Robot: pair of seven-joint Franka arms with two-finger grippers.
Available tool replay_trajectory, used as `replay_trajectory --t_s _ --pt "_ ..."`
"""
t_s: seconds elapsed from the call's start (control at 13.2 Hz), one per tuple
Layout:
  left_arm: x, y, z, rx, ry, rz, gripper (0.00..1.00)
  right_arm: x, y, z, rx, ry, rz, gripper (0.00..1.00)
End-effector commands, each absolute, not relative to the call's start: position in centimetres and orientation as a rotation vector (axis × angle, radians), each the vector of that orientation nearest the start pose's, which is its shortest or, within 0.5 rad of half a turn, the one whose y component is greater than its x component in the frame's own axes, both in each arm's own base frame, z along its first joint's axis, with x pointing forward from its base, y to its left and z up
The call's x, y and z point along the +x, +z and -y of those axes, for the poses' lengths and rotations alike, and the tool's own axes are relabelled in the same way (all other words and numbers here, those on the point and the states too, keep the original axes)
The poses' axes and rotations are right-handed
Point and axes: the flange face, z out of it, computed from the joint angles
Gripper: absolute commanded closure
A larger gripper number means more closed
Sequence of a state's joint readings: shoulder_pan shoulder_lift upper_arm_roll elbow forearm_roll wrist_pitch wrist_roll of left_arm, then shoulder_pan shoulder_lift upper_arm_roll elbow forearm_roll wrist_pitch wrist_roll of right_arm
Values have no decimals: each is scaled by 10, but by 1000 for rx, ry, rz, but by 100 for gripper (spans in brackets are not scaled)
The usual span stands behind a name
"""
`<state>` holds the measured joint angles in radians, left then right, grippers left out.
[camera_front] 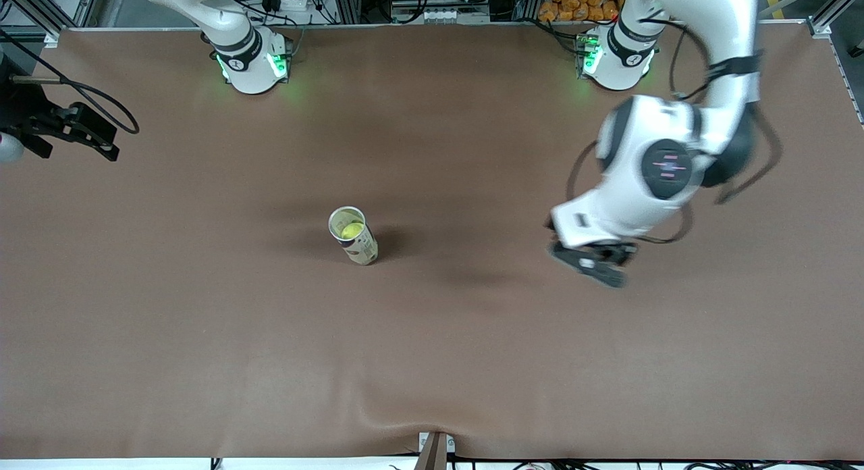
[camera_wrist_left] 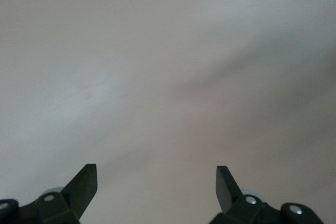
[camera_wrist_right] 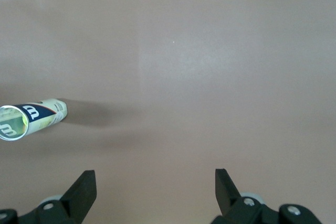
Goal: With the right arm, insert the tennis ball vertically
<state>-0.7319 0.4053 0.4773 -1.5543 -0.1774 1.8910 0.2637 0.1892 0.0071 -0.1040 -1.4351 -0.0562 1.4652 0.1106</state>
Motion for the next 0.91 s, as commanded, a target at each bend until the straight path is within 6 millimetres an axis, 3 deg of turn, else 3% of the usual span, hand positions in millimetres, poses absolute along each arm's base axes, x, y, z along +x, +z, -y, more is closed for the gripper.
replay_trajectory --t_s 0.0,0.08,0.23,0.3,0.61,0.84 --pt "637 478 143 -3015 6 -623 0 540 680 -45 -3213 -51 -23 0" --pt "638 489 112 -3032 20 -557 0 541 680 -46 -3211 -58 -22 0" --pt "628 509 73 -3063 96 -459 0 541 680 -46 -3211 -59 -22 0" --pt "624 532 52 -3076 121 -390 0 541 681 -45 -3212 -59 -25 0" --pt "600 583 3 -3150 210 6 0 541 680 -47 -3216 -54 -14 0" --pt "592 596 -23 -3197 205 58 0 541 681 -47 -3219 -65 -17 0"
